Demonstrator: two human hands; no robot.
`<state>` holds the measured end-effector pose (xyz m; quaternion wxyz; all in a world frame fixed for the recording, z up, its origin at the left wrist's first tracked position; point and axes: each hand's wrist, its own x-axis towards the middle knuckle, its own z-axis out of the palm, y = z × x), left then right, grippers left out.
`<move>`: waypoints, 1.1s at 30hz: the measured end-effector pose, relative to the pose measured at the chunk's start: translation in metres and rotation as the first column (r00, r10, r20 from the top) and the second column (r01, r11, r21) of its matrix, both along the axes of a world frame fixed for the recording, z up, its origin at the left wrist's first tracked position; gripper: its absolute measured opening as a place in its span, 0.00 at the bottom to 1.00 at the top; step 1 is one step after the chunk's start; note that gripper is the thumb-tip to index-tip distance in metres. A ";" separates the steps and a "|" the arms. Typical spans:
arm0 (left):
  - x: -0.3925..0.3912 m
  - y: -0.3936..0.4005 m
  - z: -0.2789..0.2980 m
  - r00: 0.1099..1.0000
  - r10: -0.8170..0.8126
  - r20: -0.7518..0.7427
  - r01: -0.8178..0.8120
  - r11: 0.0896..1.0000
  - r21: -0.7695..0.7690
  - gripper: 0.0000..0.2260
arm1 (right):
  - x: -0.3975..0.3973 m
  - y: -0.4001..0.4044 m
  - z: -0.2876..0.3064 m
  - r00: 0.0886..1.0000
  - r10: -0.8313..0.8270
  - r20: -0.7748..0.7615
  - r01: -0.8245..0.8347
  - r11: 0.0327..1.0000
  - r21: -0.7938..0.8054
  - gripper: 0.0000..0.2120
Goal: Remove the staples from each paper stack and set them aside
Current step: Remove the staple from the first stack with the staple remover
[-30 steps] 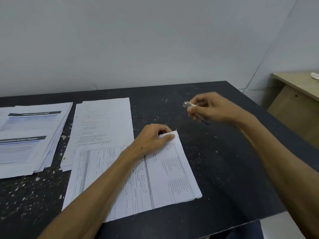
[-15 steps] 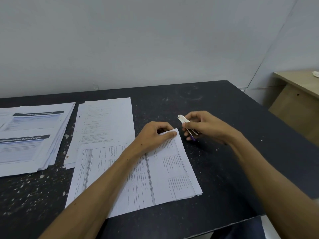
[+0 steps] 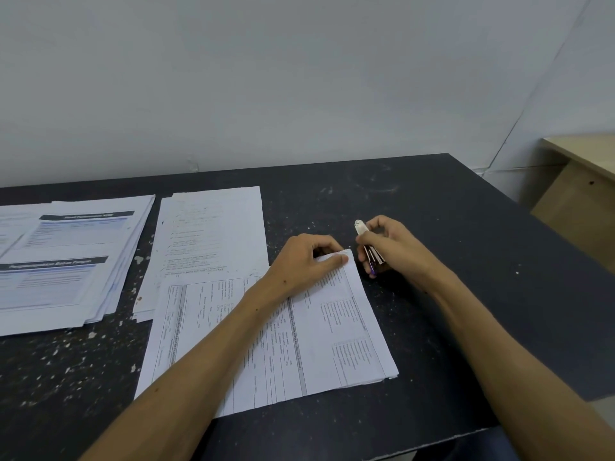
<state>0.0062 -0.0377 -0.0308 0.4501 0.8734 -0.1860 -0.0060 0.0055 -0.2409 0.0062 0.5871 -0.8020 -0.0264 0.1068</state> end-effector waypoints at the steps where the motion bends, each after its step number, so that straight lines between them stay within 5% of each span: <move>1: 0.000 0.000 0.000 1.000 0.008 0.025 -0.009 1.000 0.009 0.07 | 0.000 0.001 -0.001 1.000 0.001 0.014 -0.001 1.000 0.007 0.10; 15: -0.002 -0.004 0.009 0.999 0.021 0.045 -0.027 0.992 0.122 0.06 | -0.002 0.011 -0.017 0.973 -0.183 0.138 0.175 0.982 0.073 0.19; 26: -0.004 0.001 0.002 0.998 0.050 0.030 -0.052 0.998 0.045 0.08 | 0.006 0.017 -0.020 0.883 -0.378 0.277 0.395 0.919 -0.005 0.19; 33: -0.003 0.002 0.000 0.999 0.039 0.025 -0.039 0.999 -0.004 0.07 | 0.007 0.023 -0.017 0.896 -0.352 0.272 0.360 0.933 0.019 0.21</move>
